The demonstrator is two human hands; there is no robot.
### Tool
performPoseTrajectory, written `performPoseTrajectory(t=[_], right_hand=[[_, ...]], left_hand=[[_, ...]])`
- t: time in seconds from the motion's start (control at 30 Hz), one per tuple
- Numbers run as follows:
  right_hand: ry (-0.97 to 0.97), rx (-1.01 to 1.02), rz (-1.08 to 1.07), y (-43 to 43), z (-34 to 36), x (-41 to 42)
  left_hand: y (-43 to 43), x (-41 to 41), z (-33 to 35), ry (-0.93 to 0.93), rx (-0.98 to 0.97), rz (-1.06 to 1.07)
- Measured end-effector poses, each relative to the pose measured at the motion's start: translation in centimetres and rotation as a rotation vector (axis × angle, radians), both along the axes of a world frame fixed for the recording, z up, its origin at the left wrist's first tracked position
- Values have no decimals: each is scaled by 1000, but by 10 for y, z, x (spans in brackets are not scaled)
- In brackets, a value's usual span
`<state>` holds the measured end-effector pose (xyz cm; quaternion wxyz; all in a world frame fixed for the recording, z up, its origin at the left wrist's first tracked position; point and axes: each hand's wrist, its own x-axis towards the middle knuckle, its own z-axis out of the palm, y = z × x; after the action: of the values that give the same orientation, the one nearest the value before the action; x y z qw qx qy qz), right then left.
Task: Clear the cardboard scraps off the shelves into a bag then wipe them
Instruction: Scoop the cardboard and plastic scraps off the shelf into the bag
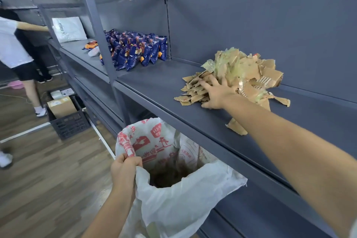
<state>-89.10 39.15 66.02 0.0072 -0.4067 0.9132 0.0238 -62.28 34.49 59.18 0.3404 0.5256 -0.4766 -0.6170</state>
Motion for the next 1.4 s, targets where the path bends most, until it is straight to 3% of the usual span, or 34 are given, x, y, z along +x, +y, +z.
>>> performPoseTrajectory(t=[0.3,0.87,1.2,1.4], right_hand=[[-6,-55,0,-4,-20,6],[-237,-271,-52,29,3,20],[-17,-210,-28,49,16,36],[9,-292,-31,57,32,45]], left_hand=[[-4,0,2,-12,-10,2],[-13,3,2,-11,15,-17],[-8,3,3,44,1,-21],[-8,4,2,36,-5,-33]])
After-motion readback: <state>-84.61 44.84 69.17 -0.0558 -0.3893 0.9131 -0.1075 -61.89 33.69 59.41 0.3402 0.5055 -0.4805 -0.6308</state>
